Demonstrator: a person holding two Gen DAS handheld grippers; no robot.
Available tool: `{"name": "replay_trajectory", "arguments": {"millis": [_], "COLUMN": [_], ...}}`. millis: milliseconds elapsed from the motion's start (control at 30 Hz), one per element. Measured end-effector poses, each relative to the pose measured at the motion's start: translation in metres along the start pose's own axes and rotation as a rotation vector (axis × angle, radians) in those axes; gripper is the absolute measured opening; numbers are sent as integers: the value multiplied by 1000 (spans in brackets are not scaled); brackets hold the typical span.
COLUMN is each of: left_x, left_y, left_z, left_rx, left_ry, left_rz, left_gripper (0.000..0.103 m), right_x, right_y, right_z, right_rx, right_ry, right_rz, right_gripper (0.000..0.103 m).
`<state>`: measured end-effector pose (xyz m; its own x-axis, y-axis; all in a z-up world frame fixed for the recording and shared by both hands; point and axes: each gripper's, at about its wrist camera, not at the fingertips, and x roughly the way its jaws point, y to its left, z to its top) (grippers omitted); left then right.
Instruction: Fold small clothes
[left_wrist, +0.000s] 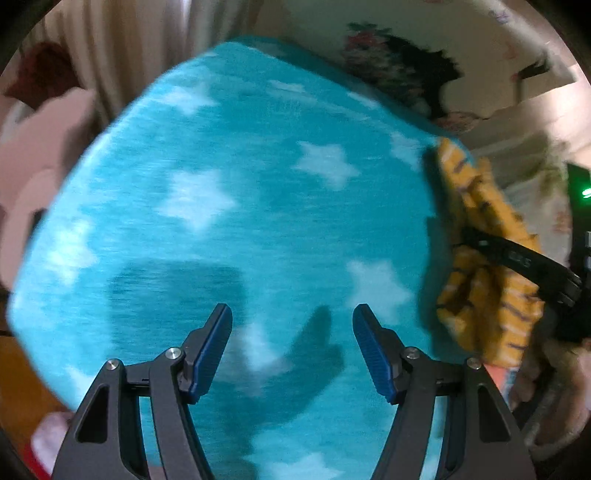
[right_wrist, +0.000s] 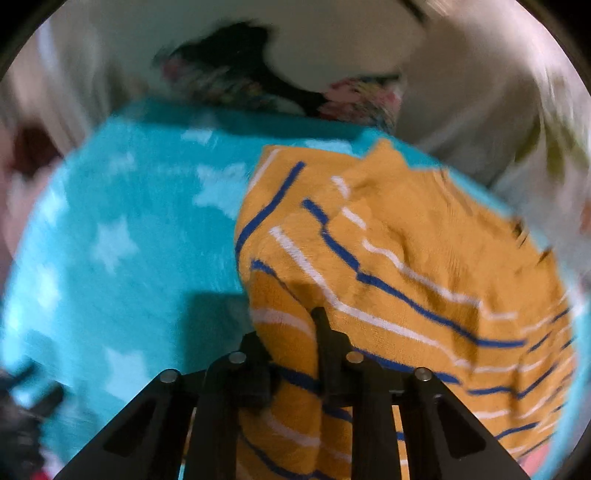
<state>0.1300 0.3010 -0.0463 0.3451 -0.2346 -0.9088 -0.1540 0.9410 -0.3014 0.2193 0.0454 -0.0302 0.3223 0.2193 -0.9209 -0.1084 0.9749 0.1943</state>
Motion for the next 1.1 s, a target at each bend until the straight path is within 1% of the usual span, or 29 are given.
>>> {"name": "replay_trajectory", "arguments": {"millis": [67, 133, 167, 200, 267, 333, 400, 433, 467, 567, 600, 667, 700, 733, 800, 833, 867, 933, 1000, 1033, 1100], "left_x": [4, 10, 13, 18, 24, 29, 33, 34, 33, 16, 12, 2, -2, -7, -17, -19, -21, -20, -11, -3, 8], "left_y": [-12, -29, -39, -51, -73, -93, -110, -118, -127, -163, -175, -205, -219, -229, -248, -255, -260, -267, -272, -272, -272], "left_z": [-3, -7, -9, -10, -11, -10, -9, -9, -9, -19, -23, -31, -35, -37, -45, -48, -52, -58, -66, -70, -77], "left_rx": [12, 30, 49, 82, 141, 168, 163, 155, 148, 165, 174, 207, 217, 218, 215, 212, 208, 208, 203, 190, 160], "left_ry": [2, 4, 1, -6, -25, -31, -12, 11, 23, -12, -15, -23, -28, -37, -51, -55, -60, -57, -38, -17, 19], "left_rz": [-91, -196, -236, -250, -242, -235, -260, -268, -276, -288, -299, -312, -316, -321, -339, -335, -328, -309, -272, -256, -241], "left_gripper": [72, 73, 75, 75, 75, 74, 45, 21, 16, 16, 16, 16, 17, 18, 26, 33, 36, 36, 36, 36, 36], "right_x": [-1, -2, -3, -5, -9, -13, -18, -21, -24, -39, -47, -59, -65, -71, -79, -82, -84, -84, -83, -82, -77], "right_y": [-18, -25, -28, -29, -32, -38, -46, -51, -56, -80, -95, -124, -135, -156, -195, -220, -243, -286, -323, -341, -368], "right_z": [3, 4, 5, 6, 7, 7, 6, 5, 5, 2, 0, -5, -7, -11, -21, -28, -36, -52, -69, -79, -97], "right_rx": [69, 101, 106, 106, 104, 103, 109, 117, 123, 160, 185, 227, 242, 265, 314, 348, 383, 454, 513, 544, 597], "right_ry": [16, 27, 29, 29, 27, 21, 13, 5, -1, -34, -55, -90, -103, -121, -142, -153, -162, -174, -180, -178, -168], "right_rz": [92, 145, 165, 177, 208, 239, 278, 303, 325, 397, 429, 463, 470, 477, 481, 480, 474, 463, 436, 423, 424], "right_gripper": [19, 18, 18, 18, 18, 17, 17, 17, 17, 17, 16, 16, 16, 16, 16, 16, 16, 16, 16, 16, 16]}}
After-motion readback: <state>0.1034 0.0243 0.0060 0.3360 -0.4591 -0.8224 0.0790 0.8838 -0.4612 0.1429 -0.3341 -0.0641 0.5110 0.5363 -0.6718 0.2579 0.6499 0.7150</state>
